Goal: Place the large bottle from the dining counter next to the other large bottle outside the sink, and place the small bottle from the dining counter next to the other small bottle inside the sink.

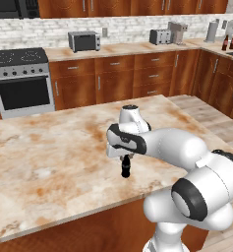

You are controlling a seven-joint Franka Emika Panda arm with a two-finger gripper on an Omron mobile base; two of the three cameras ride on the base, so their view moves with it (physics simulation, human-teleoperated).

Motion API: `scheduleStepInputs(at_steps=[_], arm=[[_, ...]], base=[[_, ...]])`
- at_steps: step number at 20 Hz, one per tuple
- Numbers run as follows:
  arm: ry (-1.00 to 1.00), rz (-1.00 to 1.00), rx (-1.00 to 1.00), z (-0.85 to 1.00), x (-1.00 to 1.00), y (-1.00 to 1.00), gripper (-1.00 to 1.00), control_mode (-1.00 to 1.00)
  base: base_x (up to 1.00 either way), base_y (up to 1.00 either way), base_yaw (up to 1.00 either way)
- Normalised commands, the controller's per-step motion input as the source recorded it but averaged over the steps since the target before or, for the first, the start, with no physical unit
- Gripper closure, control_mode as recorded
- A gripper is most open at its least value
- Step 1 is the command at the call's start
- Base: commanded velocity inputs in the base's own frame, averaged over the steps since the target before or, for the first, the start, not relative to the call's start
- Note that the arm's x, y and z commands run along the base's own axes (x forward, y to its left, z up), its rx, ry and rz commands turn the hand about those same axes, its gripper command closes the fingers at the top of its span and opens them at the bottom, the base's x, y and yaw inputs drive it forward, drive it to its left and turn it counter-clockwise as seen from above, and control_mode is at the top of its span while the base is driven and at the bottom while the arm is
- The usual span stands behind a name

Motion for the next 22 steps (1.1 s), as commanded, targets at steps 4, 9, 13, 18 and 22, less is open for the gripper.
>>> scheduleStepInputs(at_steps=[4, 9, 13, 18, 22], arm=[[0.0, 0.0, 0.0, 0.21, -0.01, 0.0, 1.0, -1.0], [-0.01, 0.0, 0.02, 0.85, -0.14, -0.07, 1.0, -1.0], [0.0, 0.0, 0.05, 0.9, -0.23, -0.25, 1.0, -1.0], [0.0, 0.0, 0.04, 0.83, -0.21, -0.34, 1.0, -1.0], [0.0, 0.0, 0.0, 0.53, -0.33, -0.46, 1.0, -1.0]], base=[[0.0, 0.0, 0.0], [0.0, 0.0, 0.0], [0.0, 0.0, 0.0], [0.0, 0.0, 0.0], [0.0, 0.0, 0.0]])
